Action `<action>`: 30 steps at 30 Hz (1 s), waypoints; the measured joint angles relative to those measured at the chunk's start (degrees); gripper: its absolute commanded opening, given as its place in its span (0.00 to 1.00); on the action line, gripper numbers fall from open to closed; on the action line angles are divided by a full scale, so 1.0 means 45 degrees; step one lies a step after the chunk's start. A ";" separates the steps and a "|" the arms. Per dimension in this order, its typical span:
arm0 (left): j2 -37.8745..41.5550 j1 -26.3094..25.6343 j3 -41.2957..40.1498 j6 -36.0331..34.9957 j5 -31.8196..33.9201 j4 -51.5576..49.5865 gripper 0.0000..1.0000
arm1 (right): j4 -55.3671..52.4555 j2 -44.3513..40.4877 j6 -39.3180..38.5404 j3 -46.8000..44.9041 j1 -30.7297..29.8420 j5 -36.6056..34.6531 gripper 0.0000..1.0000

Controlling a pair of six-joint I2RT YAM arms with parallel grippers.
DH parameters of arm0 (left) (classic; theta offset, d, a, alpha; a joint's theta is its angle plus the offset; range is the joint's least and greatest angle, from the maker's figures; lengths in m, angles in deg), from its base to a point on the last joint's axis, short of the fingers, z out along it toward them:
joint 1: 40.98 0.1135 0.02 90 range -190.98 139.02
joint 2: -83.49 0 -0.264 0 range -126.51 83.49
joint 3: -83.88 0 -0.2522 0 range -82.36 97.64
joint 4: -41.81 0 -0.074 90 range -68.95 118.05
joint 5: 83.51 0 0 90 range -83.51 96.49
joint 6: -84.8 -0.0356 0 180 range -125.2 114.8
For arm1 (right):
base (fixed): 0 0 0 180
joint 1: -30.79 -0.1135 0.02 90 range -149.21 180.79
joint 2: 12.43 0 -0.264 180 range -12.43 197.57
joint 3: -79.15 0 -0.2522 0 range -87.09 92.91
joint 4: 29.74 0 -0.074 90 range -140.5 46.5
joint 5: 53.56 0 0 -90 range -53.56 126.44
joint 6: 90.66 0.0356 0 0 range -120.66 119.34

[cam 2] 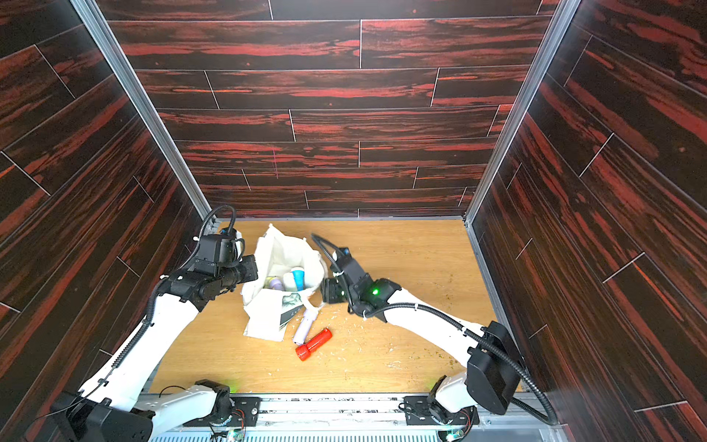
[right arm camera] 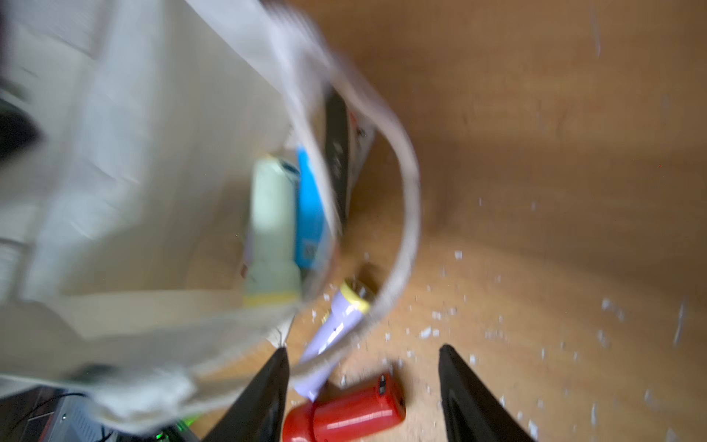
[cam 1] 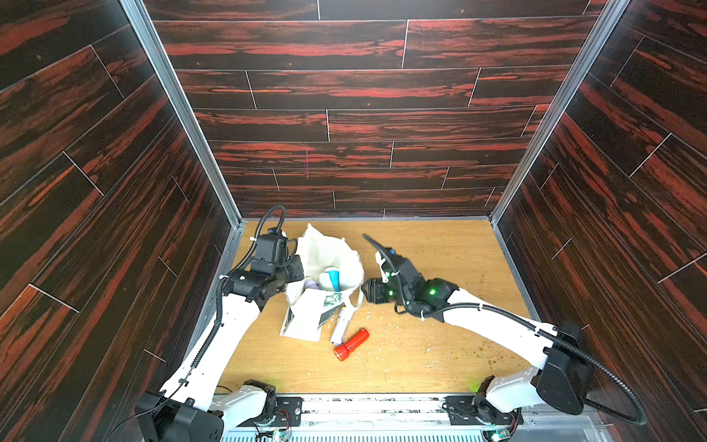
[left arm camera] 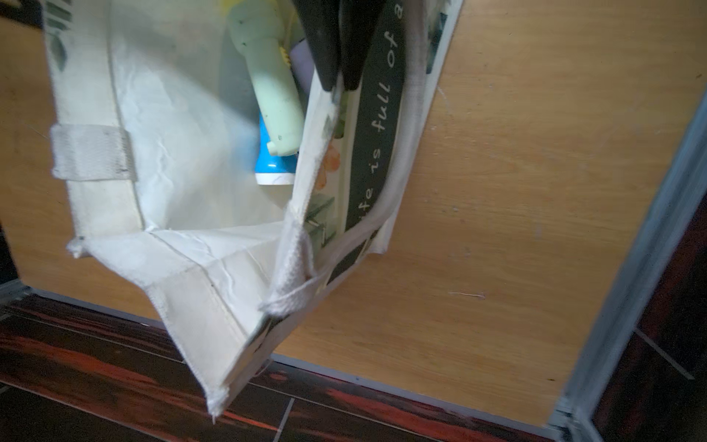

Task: Put the flashlights into the tote bags
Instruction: Place the flashlight in the canvas bag, then pick up the flashlight from the center of the board.

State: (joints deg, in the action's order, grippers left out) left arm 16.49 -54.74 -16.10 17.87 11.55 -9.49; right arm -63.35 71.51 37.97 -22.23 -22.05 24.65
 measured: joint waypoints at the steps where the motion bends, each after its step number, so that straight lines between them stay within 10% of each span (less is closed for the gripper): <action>1: 0.0019 0.0010 0.0000 0.0063 0.0180 -0.0068 0.00 | -0.0083 0.0000 0.0194 -0.0092 -0.0170 -0.0078 0.61; 30: 0.1749 0.1836 -0.0753 0.1321 0.2909 -0.1302 0.00 | -0.3181 0.6037 0.3769 0.4464 -0.2963 -0.0063 0.57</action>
State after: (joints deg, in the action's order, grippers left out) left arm 24.36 -46.48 -19.49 23.81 24.64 -15.35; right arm -77.67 98.68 54.93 -2.14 -35.38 24.36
